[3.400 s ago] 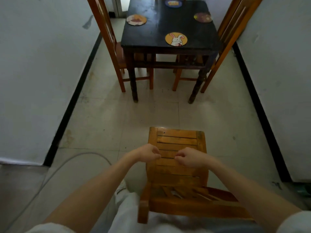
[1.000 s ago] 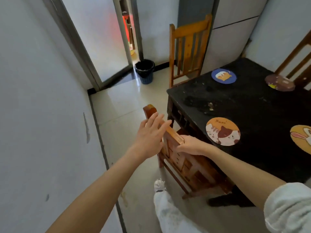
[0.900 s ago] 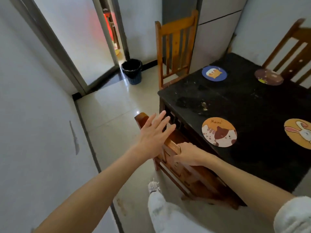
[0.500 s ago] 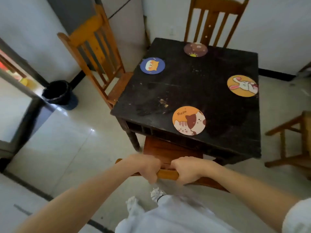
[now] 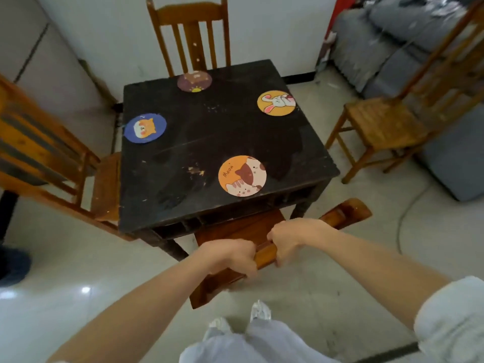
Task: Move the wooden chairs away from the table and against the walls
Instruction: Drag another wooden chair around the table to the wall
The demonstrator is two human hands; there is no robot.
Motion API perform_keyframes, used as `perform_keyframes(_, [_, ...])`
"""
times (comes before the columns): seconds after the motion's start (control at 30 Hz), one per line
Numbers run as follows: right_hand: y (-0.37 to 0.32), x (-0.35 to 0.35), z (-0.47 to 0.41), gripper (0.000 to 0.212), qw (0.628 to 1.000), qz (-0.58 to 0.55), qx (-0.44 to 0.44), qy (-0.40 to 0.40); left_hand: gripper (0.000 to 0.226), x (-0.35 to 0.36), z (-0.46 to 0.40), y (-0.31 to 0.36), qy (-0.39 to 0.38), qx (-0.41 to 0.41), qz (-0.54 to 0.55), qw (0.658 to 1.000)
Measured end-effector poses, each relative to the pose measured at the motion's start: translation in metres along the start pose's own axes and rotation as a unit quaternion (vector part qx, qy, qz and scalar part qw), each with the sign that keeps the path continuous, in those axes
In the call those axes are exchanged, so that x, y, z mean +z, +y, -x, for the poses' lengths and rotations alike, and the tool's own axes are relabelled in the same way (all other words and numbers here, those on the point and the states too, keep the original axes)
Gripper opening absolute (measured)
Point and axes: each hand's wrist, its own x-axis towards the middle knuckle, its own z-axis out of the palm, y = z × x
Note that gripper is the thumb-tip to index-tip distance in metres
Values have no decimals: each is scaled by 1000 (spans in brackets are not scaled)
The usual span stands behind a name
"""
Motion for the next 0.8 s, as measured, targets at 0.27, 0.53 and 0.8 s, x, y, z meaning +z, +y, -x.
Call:
perform_keyframes(0.27, [-5, 17, 18, 26, 999, -34, 2, 20, 44, -3, -7, 1, -78, 13, -68, 994])
perform_keyframes(0.53, [-70, 40, 28, 37, 992, -113, 33, 36, 25, 0, 27, -43, -133, 68, -148, 978])
perform_keyframes(0.8, [-176, 81, 15, 63, 959, -239, 138, 64, 42, 14, 67, -121, -172, 87, -242, 951])
